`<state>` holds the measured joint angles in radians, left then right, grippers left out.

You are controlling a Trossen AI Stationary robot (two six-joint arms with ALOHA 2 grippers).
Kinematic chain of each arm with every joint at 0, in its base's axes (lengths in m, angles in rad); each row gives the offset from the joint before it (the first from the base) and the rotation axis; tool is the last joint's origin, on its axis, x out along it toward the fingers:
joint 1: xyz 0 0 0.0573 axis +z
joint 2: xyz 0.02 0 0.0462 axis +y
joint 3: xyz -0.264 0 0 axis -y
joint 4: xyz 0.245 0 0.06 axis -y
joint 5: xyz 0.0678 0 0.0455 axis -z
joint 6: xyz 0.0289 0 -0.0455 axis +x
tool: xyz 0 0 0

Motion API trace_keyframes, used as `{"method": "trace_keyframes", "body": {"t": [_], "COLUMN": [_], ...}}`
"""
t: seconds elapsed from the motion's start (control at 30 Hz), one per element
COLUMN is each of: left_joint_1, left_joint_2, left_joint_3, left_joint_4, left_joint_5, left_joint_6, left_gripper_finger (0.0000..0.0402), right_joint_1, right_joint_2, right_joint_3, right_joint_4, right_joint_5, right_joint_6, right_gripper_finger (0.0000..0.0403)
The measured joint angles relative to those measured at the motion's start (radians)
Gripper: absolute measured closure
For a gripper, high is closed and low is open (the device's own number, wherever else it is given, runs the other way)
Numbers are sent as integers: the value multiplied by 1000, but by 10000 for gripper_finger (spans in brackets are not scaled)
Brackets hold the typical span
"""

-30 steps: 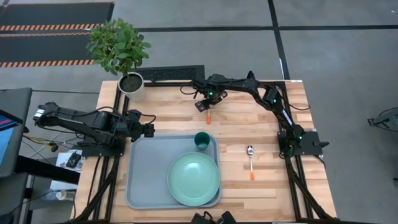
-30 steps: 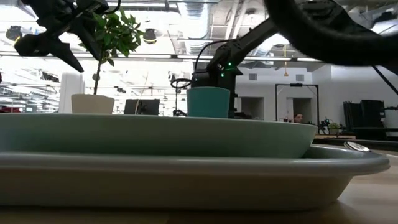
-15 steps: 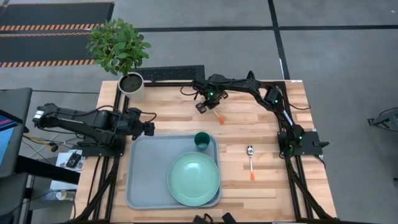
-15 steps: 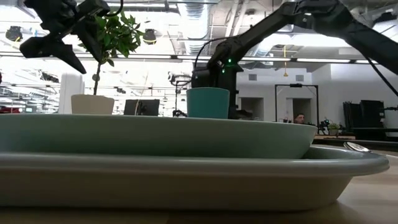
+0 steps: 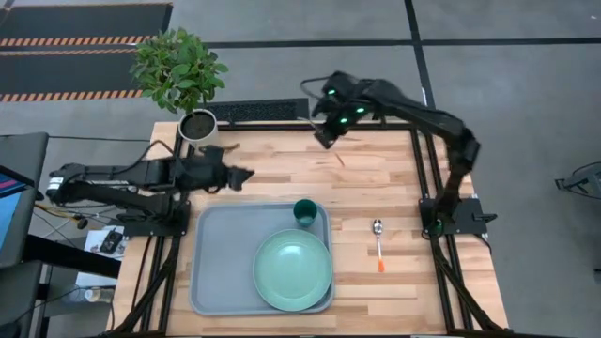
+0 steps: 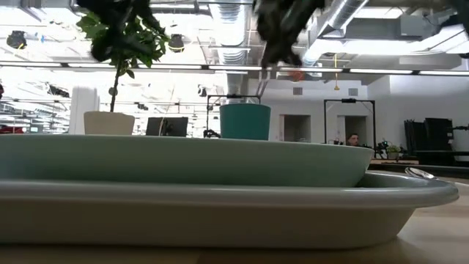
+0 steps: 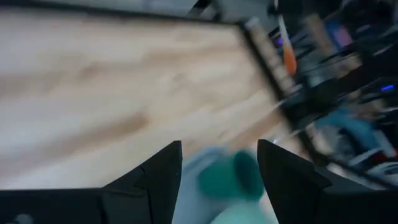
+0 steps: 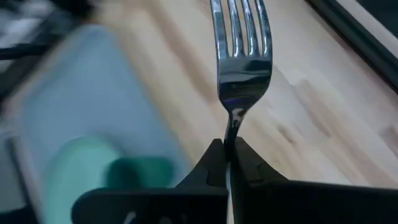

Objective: Pick and place plate/cup/fork/spoon on tray
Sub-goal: Put the orange fork to the left side of the green plate on the blue serving tray

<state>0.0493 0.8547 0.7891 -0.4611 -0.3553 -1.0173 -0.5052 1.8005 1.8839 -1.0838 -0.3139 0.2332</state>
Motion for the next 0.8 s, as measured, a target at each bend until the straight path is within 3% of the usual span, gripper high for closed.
{"method": "trace_keyframes", "body": {"t": [0.13, 0.23, 0.4, 0.6, 0.8], "left_joint_1": [112, 157, 175, 174, 174], "left_joint_2": [0, 8, 43, 123, 169], "left_joint_3": [0, 0, 0, 0, 0], "left_joint_4": [249, 464, 645, 736, 839], "left_joint_5": [107, 194, 226, 323, 332], "left_joint_6": [247, 535, 925, 1182, 1326], "left_gripper_finger": [207, 207, 207, 207, 207], "right_joint_1": [23, 56, 139, 224, 259], "right_joint_2": [-123, -182, -231, -219, -170], "right_joint_3": [0, 0, 0, 0, 0], "right_joint_4": [-9, -5, 8, 57, 44], "right_joint_5": [-62, -80, -83, -82, -82], "right_joint_6": [-3, -3, -4, -2, 2], "right_gripper_finger": [395, 395, 392, 391, 387]}}
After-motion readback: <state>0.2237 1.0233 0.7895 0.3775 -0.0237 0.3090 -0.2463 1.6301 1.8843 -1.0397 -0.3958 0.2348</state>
